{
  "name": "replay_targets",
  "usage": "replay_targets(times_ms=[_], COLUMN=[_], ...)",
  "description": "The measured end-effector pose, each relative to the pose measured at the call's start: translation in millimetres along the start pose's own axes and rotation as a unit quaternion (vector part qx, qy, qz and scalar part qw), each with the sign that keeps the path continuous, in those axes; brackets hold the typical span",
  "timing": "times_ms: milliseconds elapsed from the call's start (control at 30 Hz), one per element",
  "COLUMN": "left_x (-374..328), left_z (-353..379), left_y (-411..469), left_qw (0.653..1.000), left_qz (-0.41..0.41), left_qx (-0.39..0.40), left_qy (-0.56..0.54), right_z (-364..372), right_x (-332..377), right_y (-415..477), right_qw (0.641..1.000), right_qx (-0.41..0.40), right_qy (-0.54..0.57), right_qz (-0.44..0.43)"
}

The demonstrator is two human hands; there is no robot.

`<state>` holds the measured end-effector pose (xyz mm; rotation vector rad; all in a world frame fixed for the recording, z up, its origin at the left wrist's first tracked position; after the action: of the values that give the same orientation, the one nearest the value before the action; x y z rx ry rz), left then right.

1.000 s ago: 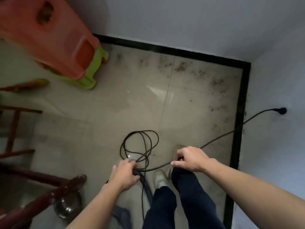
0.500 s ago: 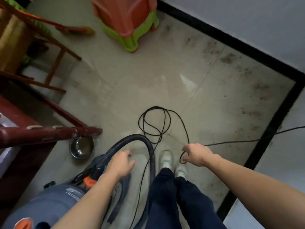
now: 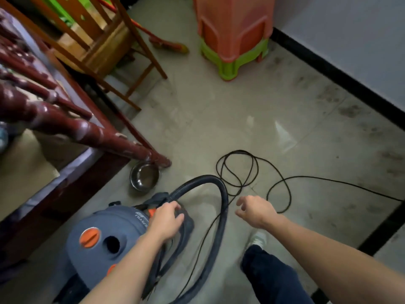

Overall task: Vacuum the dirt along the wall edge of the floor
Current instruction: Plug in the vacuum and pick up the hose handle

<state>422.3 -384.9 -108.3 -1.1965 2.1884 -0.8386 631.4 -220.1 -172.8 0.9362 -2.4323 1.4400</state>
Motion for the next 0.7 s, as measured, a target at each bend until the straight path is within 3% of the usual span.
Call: replay_targets(times_ms=[200,400,567,700], left_x=[125,270,381,418], left_z=[-22,-45,-37,-21], left_y=[-28,-68,-76,-76], left_qw=[0.995,0.967,0.983,0.993], left_qz=[0.005,0.058,0.027,0.019], left_qx=[-0.087,-0.225,-0.168,-0.105], left_qy=[-0.043,-0.103,-0.067,-0.058], right_z=[70,159,215,244], right_x=[119,247,316,354], right_y=[10,-18,-45,-61], right_qw=[0.998,0.993,0.976,0.961], right_qx=[0.000,-0.096,-0.217,-0.274], right_qy=[-0.043,-0.036,-0.013,-0.022], right_qz=[-0.046,-0.052,-0.028,-0.025])
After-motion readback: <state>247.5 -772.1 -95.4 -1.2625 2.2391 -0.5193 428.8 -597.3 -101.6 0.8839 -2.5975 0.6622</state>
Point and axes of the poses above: each hand's wrist, its own y-axis towards the middle knuckle, its own z-axis out of the palm, x = y × z, the point moved 3 cm from there along y, towards the middle knuckle, and after that the axes turned 6 degrees about -z, right-handed, at the moved point
